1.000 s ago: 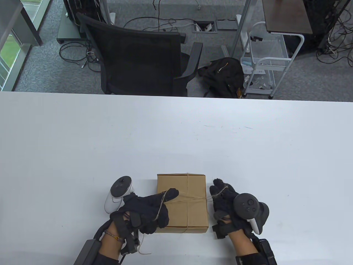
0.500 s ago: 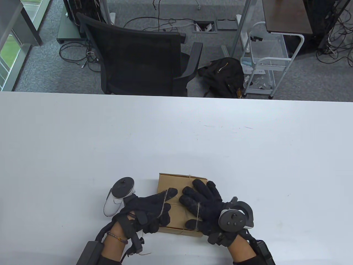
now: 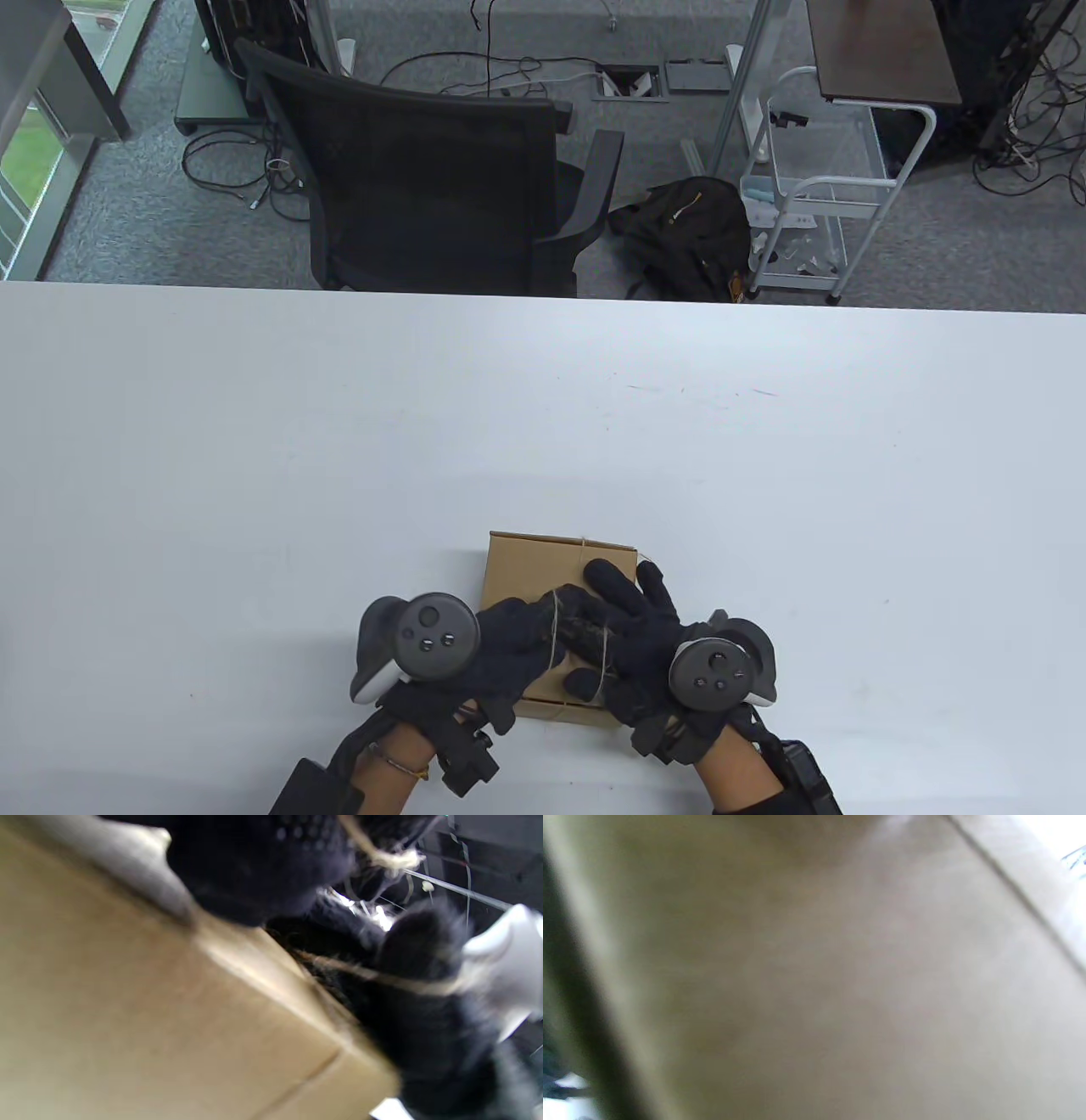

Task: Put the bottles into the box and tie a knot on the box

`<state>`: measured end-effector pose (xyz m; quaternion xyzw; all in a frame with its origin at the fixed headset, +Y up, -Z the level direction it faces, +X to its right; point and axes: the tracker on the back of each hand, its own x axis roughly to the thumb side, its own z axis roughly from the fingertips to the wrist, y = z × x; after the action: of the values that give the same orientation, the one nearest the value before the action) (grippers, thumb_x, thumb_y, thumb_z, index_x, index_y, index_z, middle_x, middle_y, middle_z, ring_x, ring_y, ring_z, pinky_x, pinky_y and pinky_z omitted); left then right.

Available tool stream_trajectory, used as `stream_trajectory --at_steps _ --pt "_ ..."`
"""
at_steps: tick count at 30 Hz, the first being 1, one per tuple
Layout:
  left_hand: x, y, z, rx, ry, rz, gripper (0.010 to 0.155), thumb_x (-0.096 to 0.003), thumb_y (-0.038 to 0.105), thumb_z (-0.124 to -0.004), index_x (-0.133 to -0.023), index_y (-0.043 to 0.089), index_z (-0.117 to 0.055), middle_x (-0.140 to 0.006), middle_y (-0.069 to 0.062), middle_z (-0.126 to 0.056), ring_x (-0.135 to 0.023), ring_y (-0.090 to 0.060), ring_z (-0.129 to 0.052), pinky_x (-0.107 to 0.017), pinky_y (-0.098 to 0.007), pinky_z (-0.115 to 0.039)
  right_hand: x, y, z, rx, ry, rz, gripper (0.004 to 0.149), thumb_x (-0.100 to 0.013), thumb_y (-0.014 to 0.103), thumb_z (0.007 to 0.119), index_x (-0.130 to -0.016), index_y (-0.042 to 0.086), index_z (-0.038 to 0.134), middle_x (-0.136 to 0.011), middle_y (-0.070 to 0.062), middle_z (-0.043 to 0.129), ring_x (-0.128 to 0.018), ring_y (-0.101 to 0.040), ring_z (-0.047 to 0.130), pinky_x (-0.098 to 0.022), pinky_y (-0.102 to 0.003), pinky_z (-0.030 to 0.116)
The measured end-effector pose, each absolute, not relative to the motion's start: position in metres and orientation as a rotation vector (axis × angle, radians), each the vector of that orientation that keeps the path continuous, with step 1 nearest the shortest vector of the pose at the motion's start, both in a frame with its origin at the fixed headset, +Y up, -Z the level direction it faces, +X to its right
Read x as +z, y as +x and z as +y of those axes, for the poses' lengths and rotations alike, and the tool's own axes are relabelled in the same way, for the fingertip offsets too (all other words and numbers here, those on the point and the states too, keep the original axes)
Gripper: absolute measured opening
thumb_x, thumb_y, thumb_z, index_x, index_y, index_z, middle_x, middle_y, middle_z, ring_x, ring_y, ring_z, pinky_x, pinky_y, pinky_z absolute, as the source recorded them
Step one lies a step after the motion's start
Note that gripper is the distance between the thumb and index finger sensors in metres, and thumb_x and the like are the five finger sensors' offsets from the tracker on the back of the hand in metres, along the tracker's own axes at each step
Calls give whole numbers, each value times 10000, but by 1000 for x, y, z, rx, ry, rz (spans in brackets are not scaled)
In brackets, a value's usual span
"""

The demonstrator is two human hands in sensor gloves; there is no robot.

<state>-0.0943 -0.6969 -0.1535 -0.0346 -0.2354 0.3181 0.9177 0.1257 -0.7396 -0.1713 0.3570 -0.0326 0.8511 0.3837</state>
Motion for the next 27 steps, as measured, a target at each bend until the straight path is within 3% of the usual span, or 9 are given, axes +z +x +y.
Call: stream_trajectory --at_steps 2,8,14,19,27 --pt "-146 -83 -694 543 69 -508 593 -502 435 -878 -1059 267 -765 -757 -95 -967 -177 -110 -1039 -76 -214 -901 -172 126 -743 2119 867 -20 718 -423 633 660 -924 148 833 -1070 -49 700 -1041 -375 415 -638 -763 208" --pt "-135 -68 -691 357 232 -615 547 -478 433 -913 -997 282 -827 -728 -14 -926 -225 -102 -1034 -119 -213 -905 -172 126 -747 2059 831 111 739 -427 647 664 -951 146 807 -1118 -40 610 -1064 -327 282 -632 -749 132" --pt "-141 -74 -697 480 143 -726 559 -492 397 -914 -1026 316 -771 -763 -11 -907 -255 -122 -1028 -146 -230 -900 -174 128 -749 1989 793 215 718 -431 645 704 -941 151 808 -1136 -33 561 -1067 -288 215 -628 -738 91" --pt "-143 -73 -697 508 90 -813 488 -504 372 -909 -983 334 -823 -765 6 -907 -287 -119 -1027 -174 -230 -902 -175 130 -750 1992 809 257 728 -420 669 723 -948 173 791 -1151 -29 520 -1068 -281 176 -626 -738 79" --pt "-144 -75 -696 535 66 -816 458 -510 392 -894 -960 327 -846 -784 15 -897 -313 -127 -1026 -196 -232 -901 -173 129 -750 1951 798 291 761 -427 677 723 -962 138 781 -1161 -52 494 -1068 -286 140 -615 -742 52"
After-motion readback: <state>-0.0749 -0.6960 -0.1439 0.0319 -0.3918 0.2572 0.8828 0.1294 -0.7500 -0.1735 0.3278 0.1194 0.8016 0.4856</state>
